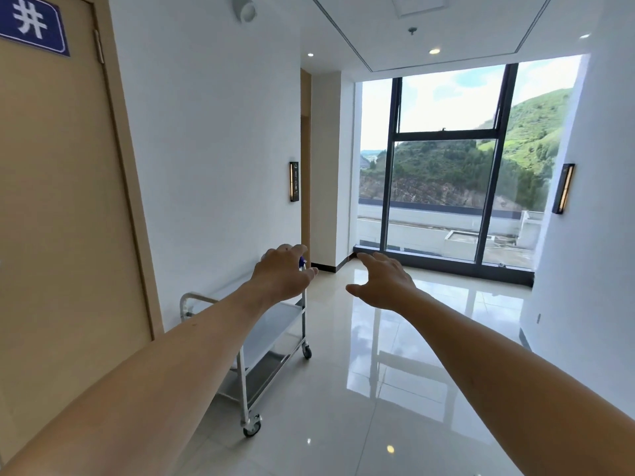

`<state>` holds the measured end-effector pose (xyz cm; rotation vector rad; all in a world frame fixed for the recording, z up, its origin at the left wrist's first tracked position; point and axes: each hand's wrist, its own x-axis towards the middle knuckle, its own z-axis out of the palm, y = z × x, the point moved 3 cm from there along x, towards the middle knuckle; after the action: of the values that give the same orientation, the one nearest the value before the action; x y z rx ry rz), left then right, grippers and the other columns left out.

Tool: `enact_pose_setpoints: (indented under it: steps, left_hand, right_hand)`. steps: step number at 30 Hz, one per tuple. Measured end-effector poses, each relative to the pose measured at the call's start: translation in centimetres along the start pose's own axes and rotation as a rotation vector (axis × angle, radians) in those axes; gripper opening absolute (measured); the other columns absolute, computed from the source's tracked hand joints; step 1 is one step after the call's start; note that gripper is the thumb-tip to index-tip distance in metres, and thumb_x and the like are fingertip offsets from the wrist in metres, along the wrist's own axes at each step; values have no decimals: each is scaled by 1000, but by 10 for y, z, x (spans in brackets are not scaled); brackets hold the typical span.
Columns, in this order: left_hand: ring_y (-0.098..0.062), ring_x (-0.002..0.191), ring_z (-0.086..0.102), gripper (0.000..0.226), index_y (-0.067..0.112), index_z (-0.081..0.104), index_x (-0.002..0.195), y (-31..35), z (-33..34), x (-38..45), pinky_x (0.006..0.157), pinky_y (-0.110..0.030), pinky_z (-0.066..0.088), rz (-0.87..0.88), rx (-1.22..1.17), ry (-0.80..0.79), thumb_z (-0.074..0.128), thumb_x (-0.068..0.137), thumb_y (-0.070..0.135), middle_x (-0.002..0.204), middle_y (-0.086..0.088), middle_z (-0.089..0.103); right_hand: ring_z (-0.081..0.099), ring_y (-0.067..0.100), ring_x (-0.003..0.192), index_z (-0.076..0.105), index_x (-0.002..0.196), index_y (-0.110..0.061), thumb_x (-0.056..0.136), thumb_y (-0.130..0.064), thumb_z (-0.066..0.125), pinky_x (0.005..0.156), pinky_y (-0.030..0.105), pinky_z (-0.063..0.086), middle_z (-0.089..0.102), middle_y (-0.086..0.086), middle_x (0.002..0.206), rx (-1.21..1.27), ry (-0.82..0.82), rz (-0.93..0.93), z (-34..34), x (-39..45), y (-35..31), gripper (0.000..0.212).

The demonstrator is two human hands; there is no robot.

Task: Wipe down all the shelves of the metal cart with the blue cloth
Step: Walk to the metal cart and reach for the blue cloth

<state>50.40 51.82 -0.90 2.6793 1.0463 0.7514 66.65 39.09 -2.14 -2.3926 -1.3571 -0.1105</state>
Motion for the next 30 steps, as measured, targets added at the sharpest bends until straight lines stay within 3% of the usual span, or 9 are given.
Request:
enact_pose_setpoints:
  steps: [13,30]
  left_hand:
    - [-27,125,46,50,22,48,134,-64,76,166,102,-42,42,-37,12,-33,55,91,46,137,-6,52]
    - [-28,132,38,59,24,39,143,-67,181,446,105,-46,39,-173,80,-16,54,91,47,145,-6,44]
  right_hand:
    - [29,28,145,33,154,-27,90,-52,65,112,44,35,35,2,160,8,-25,1,73,185,28,76]
    - [42,31,133,38,149,-24,92,-48,62,103,44,42,49,5,143,36,-32,-109,97,493,131,66]
